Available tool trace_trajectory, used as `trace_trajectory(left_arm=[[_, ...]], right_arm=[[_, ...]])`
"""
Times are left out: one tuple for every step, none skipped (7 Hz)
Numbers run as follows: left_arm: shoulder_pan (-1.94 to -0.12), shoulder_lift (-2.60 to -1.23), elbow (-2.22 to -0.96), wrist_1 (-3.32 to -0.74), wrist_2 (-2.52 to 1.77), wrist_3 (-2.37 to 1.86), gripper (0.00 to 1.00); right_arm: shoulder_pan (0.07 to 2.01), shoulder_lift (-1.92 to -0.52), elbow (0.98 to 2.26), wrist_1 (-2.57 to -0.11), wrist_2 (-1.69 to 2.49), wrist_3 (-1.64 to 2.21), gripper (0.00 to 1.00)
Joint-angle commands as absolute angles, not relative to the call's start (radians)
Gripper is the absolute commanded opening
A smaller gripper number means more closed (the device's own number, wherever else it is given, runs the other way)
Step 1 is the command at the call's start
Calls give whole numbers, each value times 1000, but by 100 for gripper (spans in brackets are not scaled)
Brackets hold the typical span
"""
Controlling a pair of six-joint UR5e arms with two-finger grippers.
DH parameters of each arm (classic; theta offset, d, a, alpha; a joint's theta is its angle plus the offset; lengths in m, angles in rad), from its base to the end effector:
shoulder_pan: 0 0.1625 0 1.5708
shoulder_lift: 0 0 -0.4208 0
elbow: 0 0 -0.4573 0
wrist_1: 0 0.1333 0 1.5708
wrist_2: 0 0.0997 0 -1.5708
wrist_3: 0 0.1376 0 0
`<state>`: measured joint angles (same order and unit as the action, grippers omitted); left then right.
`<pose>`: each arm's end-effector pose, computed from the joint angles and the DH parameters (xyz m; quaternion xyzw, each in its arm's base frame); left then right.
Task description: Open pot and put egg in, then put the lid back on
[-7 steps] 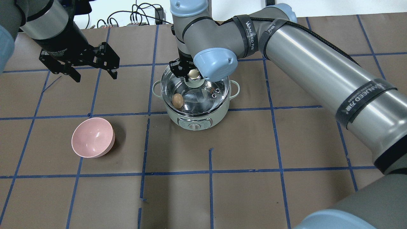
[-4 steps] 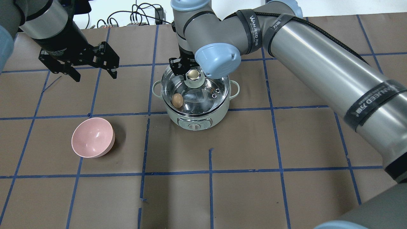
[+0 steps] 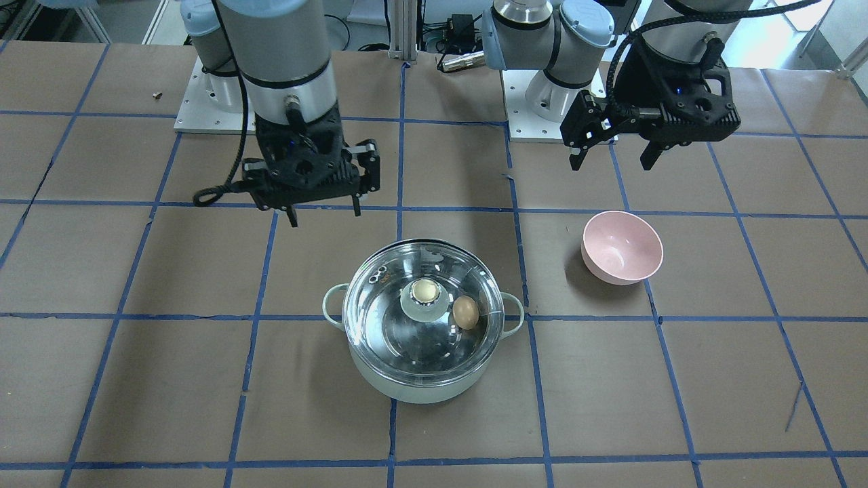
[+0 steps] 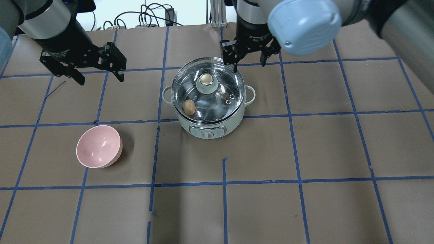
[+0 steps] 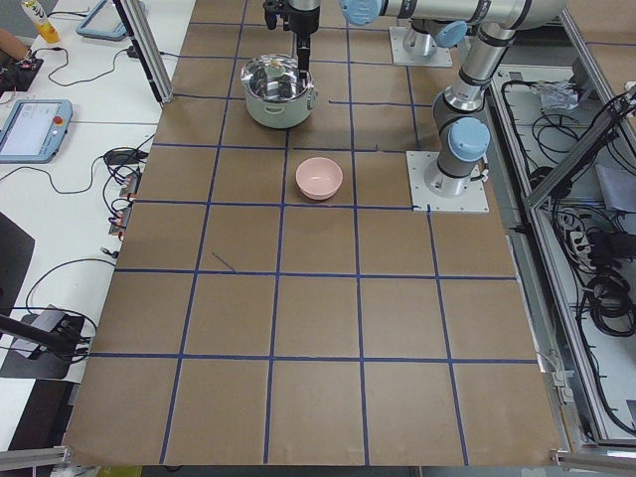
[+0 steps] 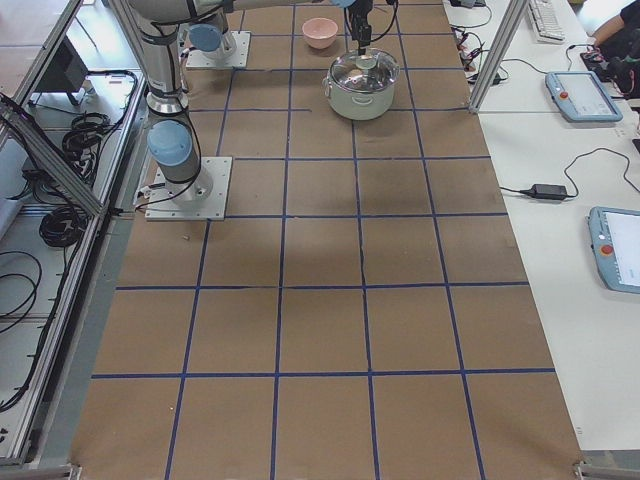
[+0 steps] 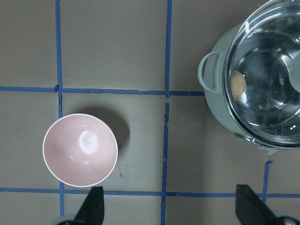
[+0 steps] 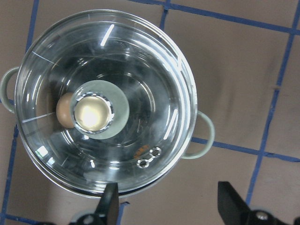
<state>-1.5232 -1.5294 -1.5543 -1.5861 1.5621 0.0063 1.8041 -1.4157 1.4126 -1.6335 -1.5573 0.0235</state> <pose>-0.1084 -0.5504 0.4762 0.0206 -0.9996 0.0214 0.0038 0.2773 -0.5825 0.4489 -0.1049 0.9939 -0.0318 0.0109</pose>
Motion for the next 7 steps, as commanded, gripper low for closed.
trace_trajectory(left_arm=[[-1523, -1529, -1554, -1588, 1562, 6, 100], [-1523, -1529, -1552, -1586, 1562, 6, 100], [-1523, -1529, -1552, -1588, 1562, 6, 100], [-1525, -1531, -1554, -1586, 1562, 6, 100], [-1525, -1531, -1555, -1588, 1568, 5, 100], [-1528, -1531, -1557, -1588, 1574, 5, 100], [-1528, -1531, -1555, -1588, 1574, 5, 100]], right_arm=[[1689, -1561, 1515, -1560, -1556, 1, 99], [1677, -1577, 1561, -1557, -1557, -14, 99], [1690, -1604, 1587, -1560, -1551, -2, 98], [1690, -1605, 1592, -1578, -1548, 2, 99], [1692, -1609, 1597, -1578, -1549, 3, 99], [1697, -1603, 1594, -1594, -1530, 6, 99], [1698, -1601, 1589, -1603, -1519, 8, 100]])
